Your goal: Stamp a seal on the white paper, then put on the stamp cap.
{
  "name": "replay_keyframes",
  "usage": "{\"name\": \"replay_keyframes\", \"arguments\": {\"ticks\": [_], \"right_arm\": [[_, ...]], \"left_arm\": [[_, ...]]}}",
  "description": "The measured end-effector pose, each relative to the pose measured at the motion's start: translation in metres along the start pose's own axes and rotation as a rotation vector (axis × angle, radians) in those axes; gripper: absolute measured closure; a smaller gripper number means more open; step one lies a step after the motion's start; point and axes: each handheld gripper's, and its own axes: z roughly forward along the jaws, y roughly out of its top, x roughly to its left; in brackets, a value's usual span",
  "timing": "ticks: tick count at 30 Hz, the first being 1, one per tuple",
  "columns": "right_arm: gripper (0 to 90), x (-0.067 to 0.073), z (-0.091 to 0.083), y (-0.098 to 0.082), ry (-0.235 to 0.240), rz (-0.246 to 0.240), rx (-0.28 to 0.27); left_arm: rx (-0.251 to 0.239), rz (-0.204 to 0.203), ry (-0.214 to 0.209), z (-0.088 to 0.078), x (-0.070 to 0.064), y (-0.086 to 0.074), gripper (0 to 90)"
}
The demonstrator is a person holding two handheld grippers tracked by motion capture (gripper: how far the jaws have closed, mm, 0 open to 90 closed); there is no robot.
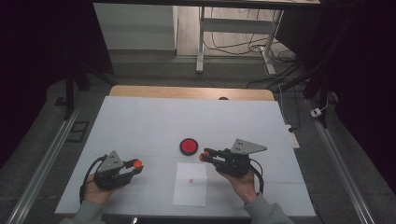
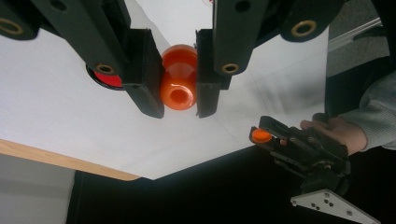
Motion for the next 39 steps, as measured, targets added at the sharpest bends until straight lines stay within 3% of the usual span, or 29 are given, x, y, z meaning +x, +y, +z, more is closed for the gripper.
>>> {"name": "replay_keyframes", "arguments": {"ticks": [24,39], "right_arm": [[73.2,0.0,0.0,0.0,0.004,-0.005,0.0],[73.2,0.0,0.0,0.001,0.007,-0.003,-0.003]], "left_arm": [[-0.001,0.008,-0.004,0.001,-0.002,0.002,65.1],[-0.002,0.065,-0.038,0.015,-0.014,0.021,65.1]]}}
